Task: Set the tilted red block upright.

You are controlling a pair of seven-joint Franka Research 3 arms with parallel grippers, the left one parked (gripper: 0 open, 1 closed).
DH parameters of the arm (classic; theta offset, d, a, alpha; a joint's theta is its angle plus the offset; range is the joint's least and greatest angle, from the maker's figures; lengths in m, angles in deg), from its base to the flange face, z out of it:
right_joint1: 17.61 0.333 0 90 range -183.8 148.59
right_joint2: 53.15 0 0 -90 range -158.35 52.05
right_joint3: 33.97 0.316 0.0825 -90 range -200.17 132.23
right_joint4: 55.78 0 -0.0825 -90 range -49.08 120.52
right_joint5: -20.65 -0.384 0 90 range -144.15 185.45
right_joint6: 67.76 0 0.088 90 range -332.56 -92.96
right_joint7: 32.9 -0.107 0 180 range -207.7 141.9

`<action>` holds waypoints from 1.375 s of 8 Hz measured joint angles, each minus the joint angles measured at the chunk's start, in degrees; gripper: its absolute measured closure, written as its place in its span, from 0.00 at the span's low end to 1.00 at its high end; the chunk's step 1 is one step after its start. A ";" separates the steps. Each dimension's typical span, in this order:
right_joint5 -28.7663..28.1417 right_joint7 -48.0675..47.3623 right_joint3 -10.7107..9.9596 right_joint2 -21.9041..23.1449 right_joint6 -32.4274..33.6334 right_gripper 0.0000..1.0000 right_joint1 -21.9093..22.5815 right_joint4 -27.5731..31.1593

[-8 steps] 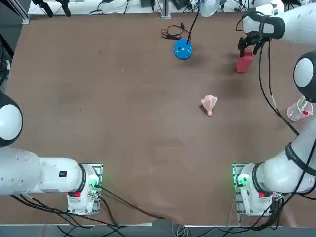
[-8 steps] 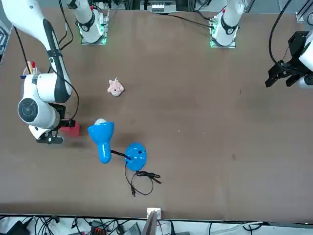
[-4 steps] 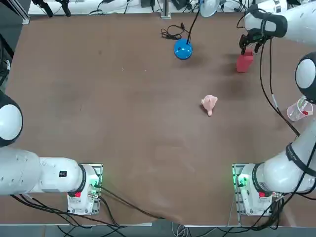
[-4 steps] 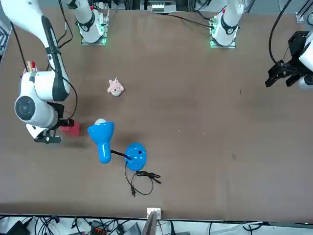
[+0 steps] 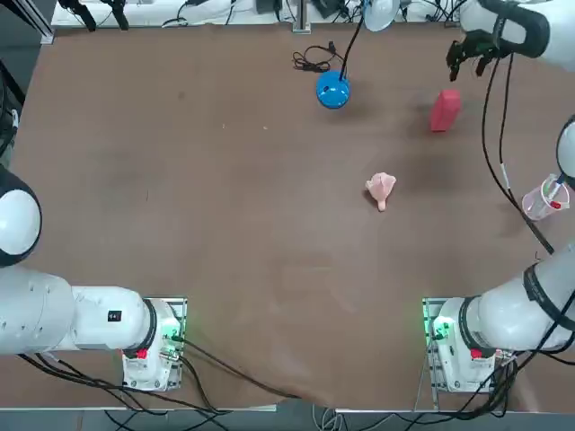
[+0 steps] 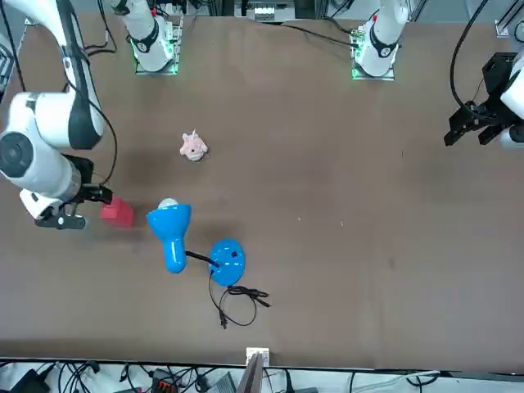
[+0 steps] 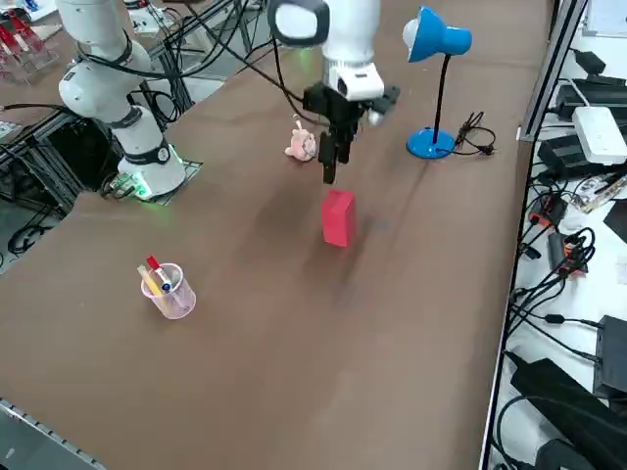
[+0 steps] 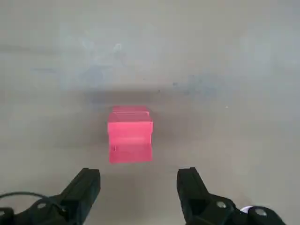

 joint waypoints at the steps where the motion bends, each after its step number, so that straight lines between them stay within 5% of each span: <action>1: 0.00 1.19 0.26 2.09 1.15 0.00 0.08 -0.22; 5: -1.62 1.71 4.63 8.64 14.47 0.00 0.42 -6.94; 8: -8.26 1.89 4.61 13.16 18.80 0.00 0.16 -10.02; 11: -8.49 2.76 4.15 16.43 20.76 0.00 -0.08 -10.03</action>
